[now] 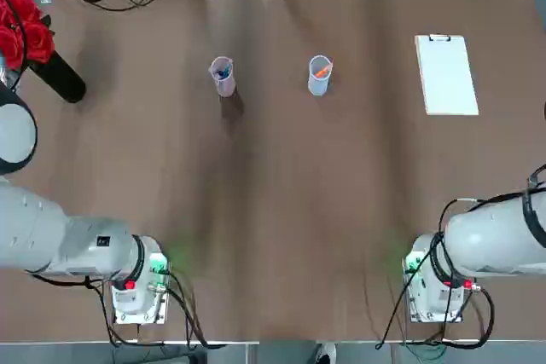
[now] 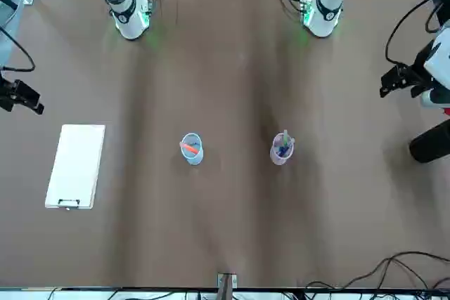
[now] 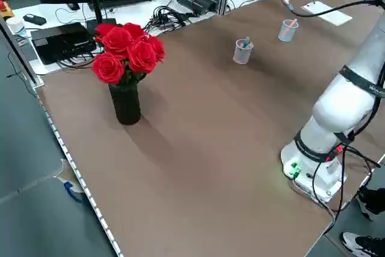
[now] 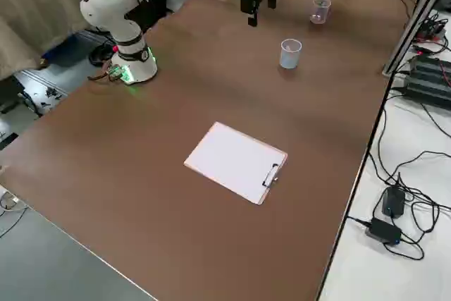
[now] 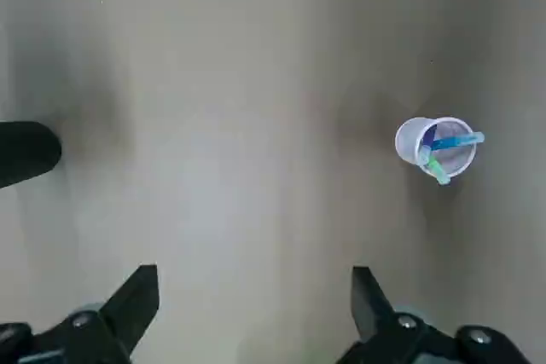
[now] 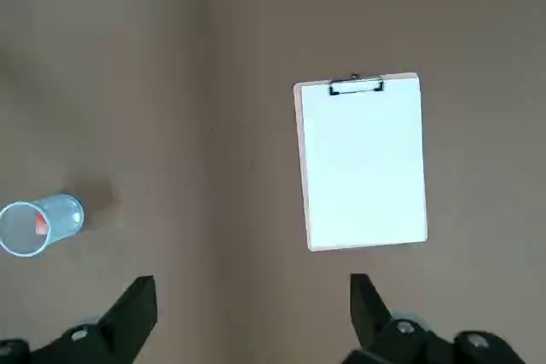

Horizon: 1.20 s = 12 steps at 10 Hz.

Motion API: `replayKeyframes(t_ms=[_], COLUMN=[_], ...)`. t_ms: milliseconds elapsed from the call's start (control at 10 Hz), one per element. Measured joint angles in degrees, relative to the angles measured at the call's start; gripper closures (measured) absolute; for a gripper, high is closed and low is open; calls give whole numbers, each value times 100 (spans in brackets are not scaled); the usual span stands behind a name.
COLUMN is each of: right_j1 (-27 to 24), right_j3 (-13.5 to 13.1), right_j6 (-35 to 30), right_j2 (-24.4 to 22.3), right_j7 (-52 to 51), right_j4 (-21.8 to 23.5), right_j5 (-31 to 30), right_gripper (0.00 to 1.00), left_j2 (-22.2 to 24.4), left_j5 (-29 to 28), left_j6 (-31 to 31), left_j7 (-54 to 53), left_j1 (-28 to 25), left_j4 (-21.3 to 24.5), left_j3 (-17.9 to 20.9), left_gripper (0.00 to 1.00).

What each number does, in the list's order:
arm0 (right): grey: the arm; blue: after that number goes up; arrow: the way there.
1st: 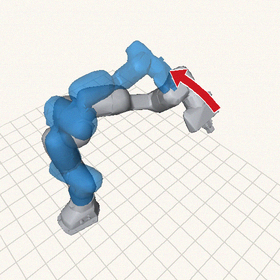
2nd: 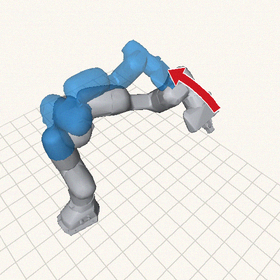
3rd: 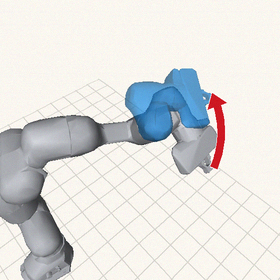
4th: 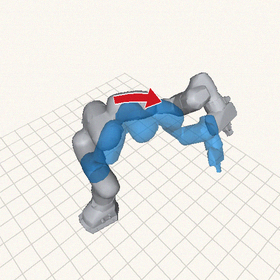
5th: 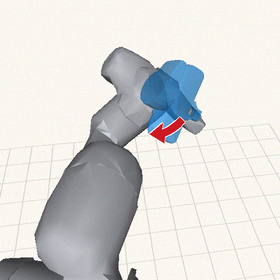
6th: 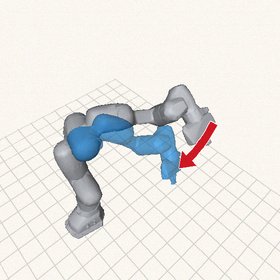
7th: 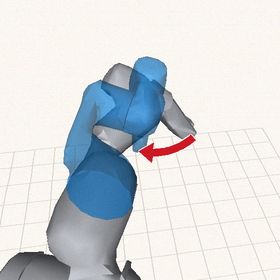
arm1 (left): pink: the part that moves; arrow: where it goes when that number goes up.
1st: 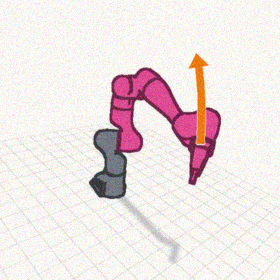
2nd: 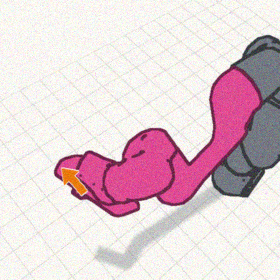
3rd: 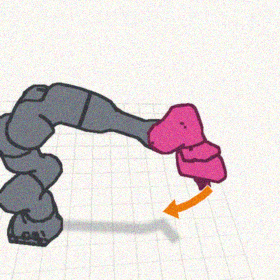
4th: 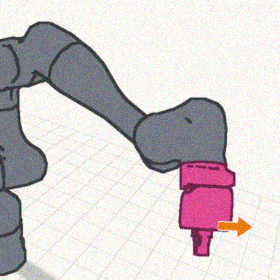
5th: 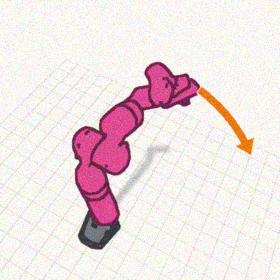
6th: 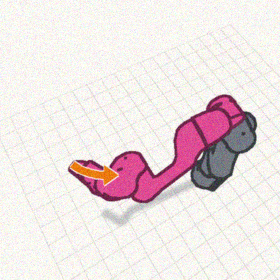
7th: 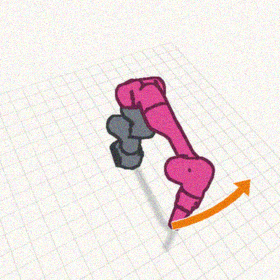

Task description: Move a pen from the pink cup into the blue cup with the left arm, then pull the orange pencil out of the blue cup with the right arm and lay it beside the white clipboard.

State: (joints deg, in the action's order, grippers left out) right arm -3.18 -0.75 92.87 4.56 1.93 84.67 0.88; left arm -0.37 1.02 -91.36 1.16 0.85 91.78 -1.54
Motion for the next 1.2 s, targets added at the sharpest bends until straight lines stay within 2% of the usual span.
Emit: replayKeyframes(t_ms=[900,1200], right_j1=[-22,-24], right_j3=[-10,-13], right_j6=[1,1], right_j2=[0,0], right_j7=[-114,-120], right_j4=[1,2], right_j5=[0,0], right_gripper=[0,0], left_j2=[-124,-662], left_j5=[0,0], left_j6=[1,-230], left_j7=[120,792], left_j1=[77,126], left_j4=[-77,-125], left_j3=[-76,-676], left_gripper=[0,0])
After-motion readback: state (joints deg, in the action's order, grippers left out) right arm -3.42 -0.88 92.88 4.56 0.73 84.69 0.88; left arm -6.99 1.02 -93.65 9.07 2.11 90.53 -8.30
